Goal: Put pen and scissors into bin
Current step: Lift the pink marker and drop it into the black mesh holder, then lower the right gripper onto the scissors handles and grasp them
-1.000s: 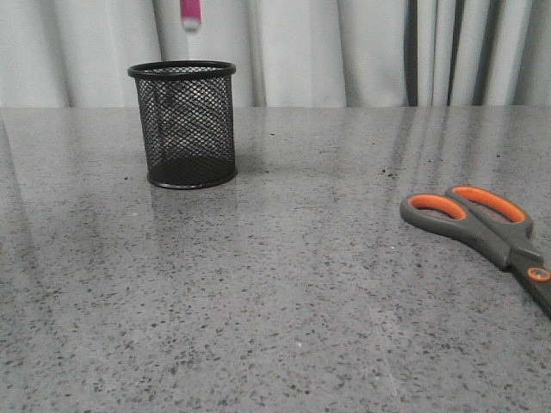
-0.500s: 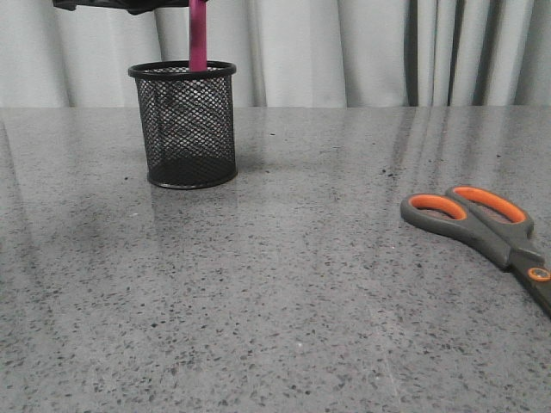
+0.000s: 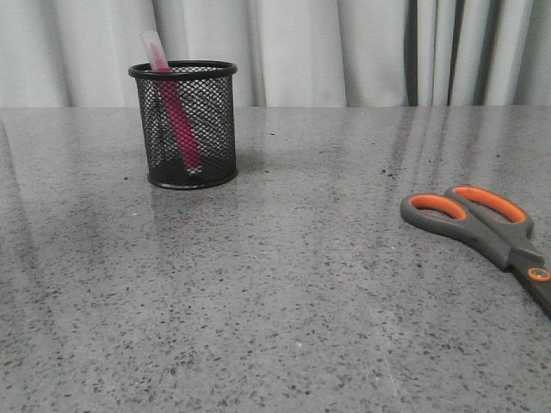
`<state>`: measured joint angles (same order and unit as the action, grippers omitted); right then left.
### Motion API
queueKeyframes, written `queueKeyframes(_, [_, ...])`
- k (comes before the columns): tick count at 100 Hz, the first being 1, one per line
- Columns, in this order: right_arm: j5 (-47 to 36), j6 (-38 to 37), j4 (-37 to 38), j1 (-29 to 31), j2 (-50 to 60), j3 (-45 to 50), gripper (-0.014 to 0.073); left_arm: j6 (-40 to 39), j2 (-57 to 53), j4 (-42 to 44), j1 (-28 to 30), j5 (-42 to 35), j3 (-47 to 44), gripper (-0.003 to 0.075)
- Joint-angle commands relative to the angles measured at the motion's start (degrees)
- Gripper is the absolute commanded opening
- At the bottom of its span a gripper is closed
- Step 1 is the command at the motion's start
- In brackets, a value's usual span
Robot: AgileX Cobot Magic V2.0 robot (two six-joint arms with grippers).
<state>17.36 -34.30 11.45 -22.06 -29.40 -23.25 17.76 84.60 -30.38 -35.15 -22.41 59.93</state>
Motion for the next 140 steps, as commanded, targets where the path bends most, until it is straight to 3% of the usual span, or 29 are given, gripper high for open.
queueKeyframes(1, [-1.8,1.5,1.1,-0.3,-1.1,-4.9,0.0298,0.2,-8.7,1.0,-0.3,-0.1,1.5,0.044])
queueKeyframes(16, [14.0,10.9,1.1,-2.5,-7.1,-14.8,0.0297,0.2,-19.0,6.1,-0.3,14.6,1.5,0.0409])
queueKeyframes(31, [22.0,16.3,1.1,-5.9,-17.2,-23.0,0.0297,0.2,-26.4,9.9,-0.3,27.5,1.5,0.0348])
queueKeyframes(49, [31.4,16.1,-0.1,-9.8,-28.1,-30.3,0.037,0.2,-31.4,9.9,-0.3,32.9,1.5,0.0344])
queueKeyframes(61, [36.2,16.1,-6.1,-10.0,-33.5,-32.6,0.0451,0.2,-33.6,9.9,-0.3,35.3,1.5,0.0344])
queueKeyframes(79, [38.6,16.0,-15.0,-10.0,-40.2,-32.7,0.0456,0.2,-35.2,9.8,-0.3,37.1,1.5,0.0344])
queueKeyframes(109, [37.4,9.7,-10.9,-10.0,-45.0,-32.7,0.0456,0.2,-35.6,9.4,-0.3,42.7,1.5,0.0344])
queueKeyframes(140, [36.3,9.7,-10.7,-10.0,-50.1,-32.7,0.0453,0.2,-35.6,7.8,-0.3,43.2,1.5,0.0344])
